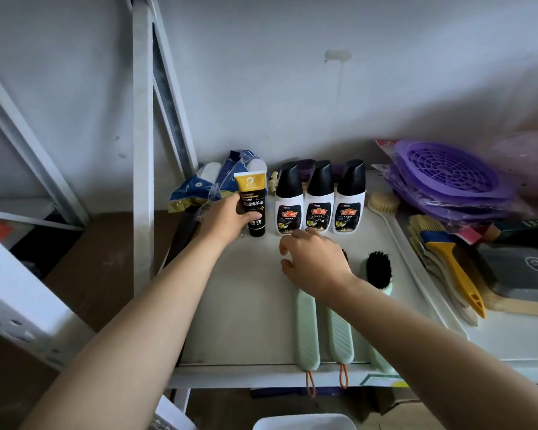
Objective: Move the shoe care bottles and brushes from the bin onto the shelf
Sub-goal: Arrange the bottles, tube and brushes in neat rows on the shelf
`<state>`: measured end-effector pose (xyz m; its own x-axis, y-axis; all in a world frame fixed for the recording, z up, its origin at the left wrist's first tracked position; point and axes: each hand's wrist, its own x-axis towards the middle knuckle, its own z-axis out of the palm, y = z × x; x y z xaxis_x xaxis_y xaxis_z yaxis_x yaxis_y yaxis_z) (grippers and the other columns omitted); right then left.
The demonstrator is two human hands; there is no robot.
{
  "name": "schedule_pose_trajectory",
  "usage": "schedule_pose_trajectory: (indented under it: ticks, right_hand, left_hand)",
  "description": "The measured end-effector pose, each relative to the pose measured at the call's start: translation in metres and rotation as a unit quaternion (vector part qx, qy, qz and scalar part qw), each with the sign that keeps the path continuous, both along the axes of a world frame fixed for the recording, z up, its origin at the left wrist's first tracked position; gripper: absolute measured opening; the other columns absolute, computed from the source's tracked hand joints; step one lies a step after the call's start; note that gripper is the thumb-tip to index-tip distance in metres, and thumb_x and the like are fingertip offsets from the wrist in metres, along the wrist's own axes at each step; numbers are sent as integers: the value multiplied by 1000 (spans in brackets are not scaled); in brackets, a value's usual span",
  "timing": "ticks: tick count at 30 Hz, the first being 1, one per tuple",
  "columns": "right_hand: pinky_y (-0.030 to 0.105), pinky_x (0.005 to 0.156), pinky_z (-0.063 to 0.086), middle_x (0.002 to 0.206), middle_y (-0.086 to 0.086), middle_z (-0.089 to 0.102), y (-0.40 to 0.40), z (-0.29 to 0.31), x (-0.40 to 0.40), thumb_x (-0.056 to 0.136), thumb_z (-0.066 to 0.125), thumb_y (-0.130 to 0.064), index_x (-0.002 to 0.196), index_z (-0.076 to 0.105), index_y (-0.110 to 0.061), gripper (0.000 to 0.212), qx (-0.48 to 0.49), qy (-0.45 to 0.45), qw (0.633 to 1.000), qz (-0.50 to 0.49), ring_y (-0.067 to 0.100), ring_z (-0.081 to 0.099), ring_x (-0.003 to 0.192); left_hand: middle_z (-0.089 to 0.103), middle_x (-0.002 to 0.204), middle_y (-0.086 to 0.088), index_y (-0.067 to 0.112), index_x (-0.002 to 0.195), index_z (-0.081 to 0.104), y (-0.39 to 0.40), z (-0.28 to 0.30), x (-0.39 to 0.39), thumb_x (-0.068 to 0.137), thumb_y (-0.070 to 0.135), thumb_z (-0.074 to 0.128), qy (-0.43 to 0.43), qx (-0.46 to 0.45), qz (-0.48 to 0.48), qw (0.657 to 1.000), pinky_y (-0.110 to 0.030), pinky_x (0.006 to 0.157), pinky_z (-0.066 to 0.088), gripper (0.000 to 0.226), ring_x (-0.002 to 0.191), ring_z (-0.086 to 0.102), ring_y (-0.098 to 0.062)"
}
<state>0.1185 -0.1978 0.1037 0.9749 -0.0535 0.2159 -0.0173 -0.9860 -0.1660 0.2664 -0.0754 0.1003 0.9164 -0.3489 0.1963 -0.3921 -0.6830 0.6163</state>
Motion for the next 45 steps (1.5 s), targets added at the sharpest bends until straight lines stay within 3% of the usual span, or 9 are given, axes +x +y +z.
schedule_pose_trajectory:
  ticks: [7,11,17,21,24,29,34,41,45]
  right_hand:
    - [29,73,31,119,2,60,-4,-1,1,88,50,-24,112,58,-16,26,29,-4,999,14,23,46,117]
    - [31,77,42,121,1,61,-18,13,-9,87,53,-27,113,59,-18,28,51,-33,998,8,22,48,117]
    - [37,74,48,122,6,58,-50,34,-40,84,57,-37,120,48,-15,43,18,34,995,-91,29,58,107]
    - [34,64,38,95,13,63,-43,15,-58,83,54,-45,107,43,-6,47,31,92,985,-142,36,64,97]
    - [34,57,36,67,0,36,-30,-10,-62,82,51,-49,111,42,-6,52,33,101,985,-133,37,67,91]
    - [32,63,39,99,17,66,-19,-15,-63,81,61,-29,115,31,-2,53,118,87,975,-169,39,66,96]
    - [33,61,38,100,16,65,-12,-12,-56,77,67,-27,131,21,-1,76,140,82,974,-161,38,64,94]
    - [33,60,37,99,18,65,22,-7,-34,79,64,-22,123,26,-4,61,159,59,979,-116,41,63,92]
    - [33,62,37,105,19,65,35,-16,-24,80,64,-23,132,21,-1,72,154,75,980,-103,41,62,98]
  left_hand:
    - [68,116,-12,10,112,60,4,5,0,72,34,77,27,-4,-12,1000,-40,91,50,50,106,64,-27]
    - [64,116,-13,5,115,55,19,19,-18,69,31,80,29,-14,24,999,-39,90,50,58,102,63,-27]
    - [64,97,-7,10,100,59,2,31,-106,75,56,64,20,140,-10,990,-32,71,46,52,90,62,-26]
    - [66,97,-16,2,95,64,-24,15,-147,80,56,57,66,245,-64,965,-30,68,42,56,92,63,-32]
    - [67,100,-17,5,98,65,-31,0,-158,77,50,58,102,257,-63,959,-30,70,45,51,94,64,-33]
    - [67,100,-16,5,96,64,-27,-4,-162,72,43,65,109,260,-44,958,-27,67,42,45,93,63,-33]
    - [63,106,-17,1,101,62,-4,-1,-144,75,42,66,102,273,10,956,-29,68,41,48,97,61,-34]
    - [60,94,-13,3,98,61,21,3,-120,79,42,65,85,299,52,949,-30,65,42,44,82,57,-31]
    - [64,100,-15,3,98,61,23,-2,-115,78,45,66,74,322,47,943,-30,64,42,46,92,62,-33]
